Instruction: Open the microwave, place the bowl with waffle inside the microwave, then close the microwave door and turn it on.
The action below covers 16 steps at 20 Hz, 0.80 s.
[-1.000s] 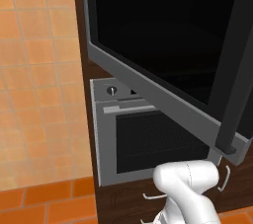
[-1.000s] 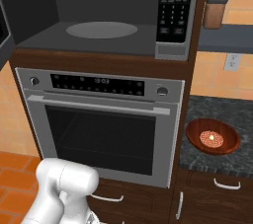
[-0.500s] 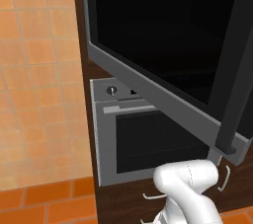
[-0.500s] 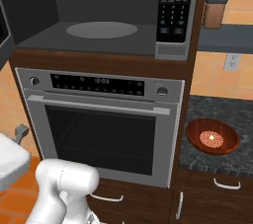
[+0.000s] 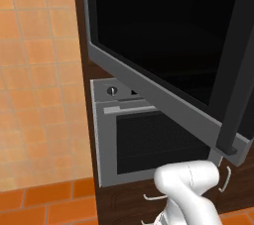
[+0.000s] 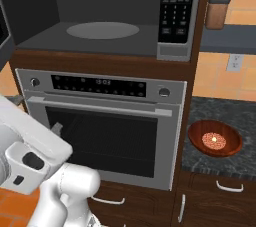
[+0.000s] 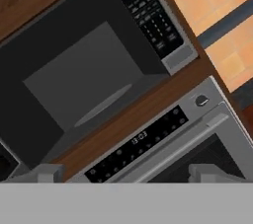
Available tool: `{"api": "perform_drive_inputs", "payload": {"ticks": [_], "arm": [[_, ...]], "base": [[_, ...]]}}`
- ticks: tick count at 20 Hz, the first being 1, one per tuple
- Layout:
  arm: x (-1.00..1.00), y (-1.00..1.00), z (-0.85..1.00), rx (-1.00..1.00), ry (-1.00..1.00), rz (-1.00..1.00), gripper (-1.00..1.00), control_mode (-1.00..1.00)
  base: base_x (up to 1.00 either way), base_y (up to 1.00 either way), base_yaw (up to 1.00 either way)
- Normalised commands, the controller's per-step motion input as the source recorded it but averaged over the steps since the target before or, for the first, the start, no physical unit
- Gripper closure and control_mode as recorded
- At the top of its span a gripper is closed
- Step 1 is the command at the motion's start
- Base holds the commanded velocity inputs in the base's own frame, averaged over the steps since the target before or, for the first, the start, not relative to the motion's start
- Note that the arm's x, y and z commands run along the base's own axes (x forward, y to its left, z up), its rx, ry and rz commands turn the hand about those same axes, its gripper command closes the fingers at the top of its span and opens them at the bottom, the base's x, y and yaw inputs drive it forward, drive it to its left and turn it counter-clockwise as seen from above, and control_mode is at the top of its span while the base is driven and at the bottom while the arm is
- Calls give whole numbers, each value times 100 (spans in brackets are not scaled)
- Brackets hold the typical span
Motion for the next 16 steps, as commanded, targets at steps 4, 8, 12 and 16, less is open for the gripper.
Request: {"api": "perform_drive_inputs", "payload": {"ticks": [4,8,12,16], "arm": [[26,0,-11,0,21,4,-100,-100],[13,0,-33,0,15,8,-100,-100],[4,11,-55,0,8,6,-100,-100],[30,21,-49,0,10,4,-100,-100]], "base": [[0,0,0],[0,0,0],[0,0,0],[0,0,0]]}}
